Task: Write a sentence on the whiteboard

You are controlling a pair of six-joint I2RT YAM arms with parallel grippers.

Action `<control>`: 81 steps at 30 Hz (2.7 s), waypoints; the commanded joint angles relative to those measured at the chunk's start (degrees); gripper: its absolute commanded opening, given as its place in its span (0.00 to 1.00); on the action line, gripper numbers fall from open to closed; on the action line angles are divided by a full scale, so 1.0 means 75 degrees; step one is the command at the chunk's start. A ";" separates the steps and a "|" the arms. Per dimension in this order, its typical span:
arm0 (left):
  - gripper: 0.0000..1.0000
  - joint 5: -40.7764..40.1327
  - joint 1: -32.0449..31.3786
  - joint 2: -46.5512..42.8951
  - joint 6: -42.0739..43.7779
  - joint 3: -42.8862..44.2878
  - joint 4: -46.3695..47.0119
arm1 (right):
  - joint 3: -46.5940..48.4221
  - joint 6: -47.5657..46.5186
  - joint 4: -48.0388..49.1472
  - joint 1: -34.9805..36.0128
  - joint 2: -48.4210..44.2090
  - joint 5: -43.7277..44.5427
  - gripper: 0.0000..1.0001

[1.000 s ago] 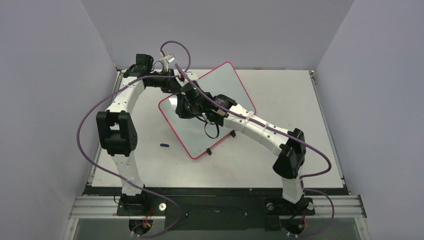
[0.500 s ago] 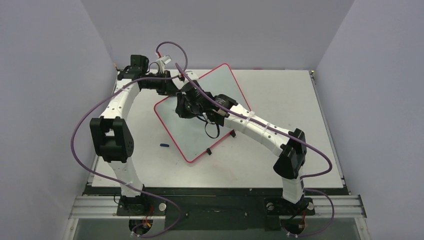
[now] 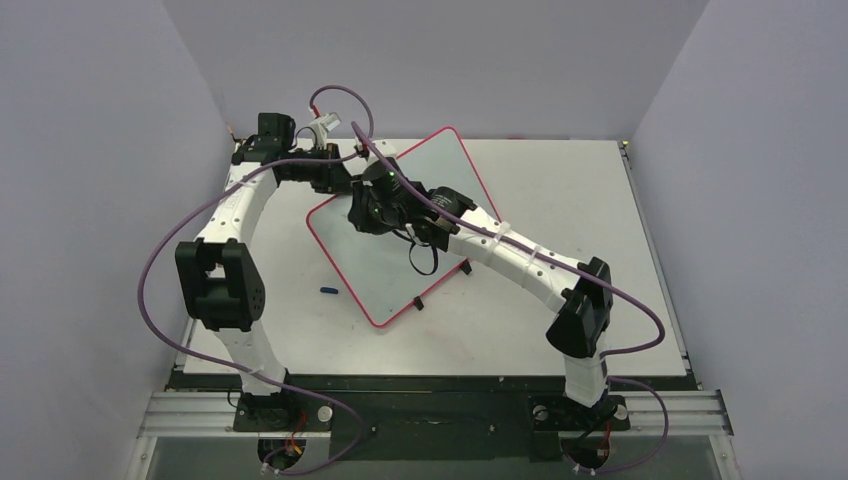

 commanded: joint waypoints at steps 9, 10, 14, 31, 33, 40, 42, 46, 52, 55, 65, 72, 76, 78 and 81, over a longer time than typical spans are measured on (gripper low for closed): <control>0.00 -0.0319 -0.0003 -0.0636 0.0478 -0.0021 0.0514 | 0.1076 0.0076 0.0103 0.0132 0.0463 0.0315 0.00; 0.00 -0.0320 -0.0012 -0.0642 0.0472 -0.0021 0.0512 | 0.1077 0.0088 0.0091 0.0140 0.0498 0.0330 0.00; 0.00 -0.0347 -0.0015 -0.0669 0.0466 -0.0031 0.0522 | 0.1087 0.0096 0.0056 0.0183 0.0587 0.0375 0.00; 0.00 -0.0438 -0.0049 -0.0723 0.0501 -0.0022 0.0478 | 0.0684 0.0101 0.0014 0.0210 0.0634 0.0554 0.00; 0.00 -0.0445 -0.0050 -0.0730 0.0512 -0.0015 0.0470 | 0.0507 0.0105 0.0013 0.0213 0.0559 0.0564 0.00; 0.00 -0.0471 -0.0049 -0.0746 0.0524 -0.0021 0.0472 | -0.0356 0.0044 0.0089 0.0247 0.0140 0.0682 0.00; 0.00 -0.0479 -0.0044 -0.0760 0.0525 -0.0021 0.0473 | -0.0520 0.0045 0.0122 0.0259 0.0019 0.0696 0.00; 0.00 -0.0504 -0.0044 -0.0773 0.0525 -0.0032 0.0469 | -0.0611 0.0009 0.0120 0.0259 -0.0117 0.0691 0.00; 0.00 -0.0533 -0.0062 -0.0784 0.0533 -0.0044 0.0457 | -0.0416 -0.0068 0.0124 0.0257 -0.0268 0.0735 0.00; 0.00 -0.0553 -0.0062 -0.0786 0.0545 -0.0044 0.0446 | -0.0134 -0.0097 0.0133 0.0263 -0.0249 0.0646 0.00; 0.00 -0.0569 -0.0072 -0.0806 0.0559 -0.0044 0.0441 | 0.0656 -0.0054 0.0200 0.0212 0.0123 0.0498 0.00; 0.00 -0.0568 -0.0074 -0.0833 0.0563 -0.0049 0.0451 | 0.0953 0.0048 0.0214 0.0140 0.0401 0.0365 0.00; 0.00 -0.0570 -0.0085 -0.0847 0.0571 -0.0049 0.0438 | 0.1035 0.0097 0.0215 0.0107 0.0502 0.0303 0.00; 0.00 -0.0567 -0.0091 -0.0853 0.0571 -0.0055 0.0434 | 0.1043 0.0118 0.0220 0.0111 0.0541 0.0279 0.00; 0.00 -0.0567 -0.0097 -0.0872 0.0573 -0.0056 0.0430 | 0.1024 0.0137 0.0219 0.0110 0.0589 0.0280 0.00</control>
